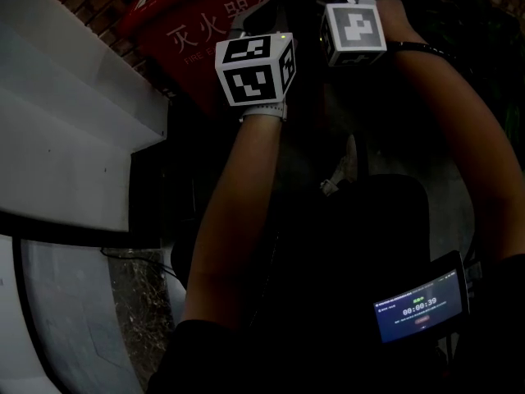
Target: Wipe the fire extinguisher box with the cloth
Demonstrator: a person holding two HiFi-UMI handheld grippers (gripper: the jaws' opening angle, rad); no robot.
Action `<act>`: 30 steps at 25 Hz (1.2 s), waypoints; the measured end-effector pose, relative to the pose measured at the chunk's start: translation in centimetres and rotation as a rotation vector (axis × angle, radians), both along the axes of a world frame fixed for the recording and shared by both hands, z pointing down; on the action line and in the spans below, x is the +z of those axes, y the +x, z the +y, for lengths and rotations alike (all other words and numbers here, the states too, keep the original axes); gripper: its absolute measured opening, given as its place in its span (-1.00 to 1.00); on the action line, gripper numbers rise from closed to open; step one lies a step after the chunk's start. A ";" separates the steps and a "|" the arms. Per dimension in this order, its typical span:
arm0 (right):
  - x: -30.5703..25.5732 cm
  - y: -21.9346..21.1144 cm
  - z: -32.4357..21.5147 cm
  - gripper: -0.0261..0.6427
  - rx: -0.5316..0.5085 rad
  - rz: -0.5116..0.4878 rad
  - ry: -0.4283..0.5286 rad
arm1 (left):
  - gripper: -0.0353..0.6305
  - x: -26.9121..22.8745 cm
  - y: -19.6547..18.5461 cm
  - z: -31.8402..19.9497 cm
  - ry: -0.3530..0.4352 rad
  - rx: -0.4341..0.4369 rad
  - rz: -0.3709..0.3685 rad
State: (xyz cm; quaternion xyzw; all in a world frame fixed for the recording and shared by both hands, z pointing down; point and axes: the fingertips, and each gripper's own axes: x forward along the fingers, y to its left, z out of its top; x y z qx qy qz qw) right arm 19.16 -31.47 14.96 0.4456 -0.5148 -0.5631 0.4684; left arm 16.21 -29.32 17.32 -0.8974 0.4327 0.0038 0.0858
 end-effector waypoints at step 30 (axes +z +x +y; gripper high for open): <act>17.7 -0.8 0.1 -0.82 -0.034 0.034 -0.234 | -0.88 14.4 0.0 -1.0 -0.123 -0.021 -0.070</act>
